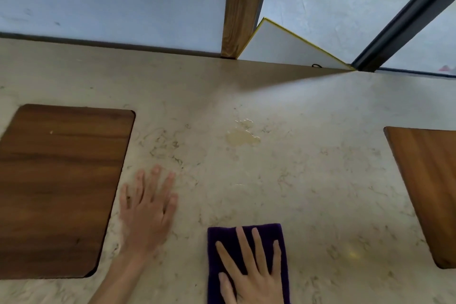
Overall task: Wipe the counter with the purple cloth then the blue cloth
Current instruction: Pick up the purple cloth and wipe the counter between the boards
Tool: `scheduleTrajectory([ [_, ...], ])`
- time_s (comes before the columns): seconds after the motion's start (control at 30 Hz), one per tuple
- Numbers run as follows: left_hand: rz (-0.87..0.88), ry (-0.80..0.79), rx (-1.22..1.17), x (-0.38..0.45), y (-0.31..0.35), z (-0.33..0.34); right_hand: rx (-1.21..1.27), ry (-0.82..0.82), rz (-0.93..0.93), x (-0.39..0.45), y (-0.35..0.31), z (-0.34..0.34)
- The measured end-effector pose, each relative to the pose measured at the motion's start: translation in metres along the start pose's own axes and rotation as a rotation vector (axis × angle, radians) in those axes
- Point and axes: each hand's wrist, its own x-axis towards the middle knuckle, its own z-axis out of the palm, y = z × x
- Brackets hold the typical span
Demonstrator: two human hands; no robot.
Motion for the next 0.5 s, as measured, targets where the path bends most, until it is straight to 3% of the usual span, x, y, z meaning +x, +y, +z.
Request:
scheduleTrajectory([
  [0.2,0.012,0.006,0.069,0.001,-0.007,0.01,0.101,-0.001,0.1,0.086,-0.003,-0.016],
  [0.5,0.045,0.03,0.077,0.008,-0.008,0.022,0.081,0.053,0.158,0.249,0.049,-0.033],
])
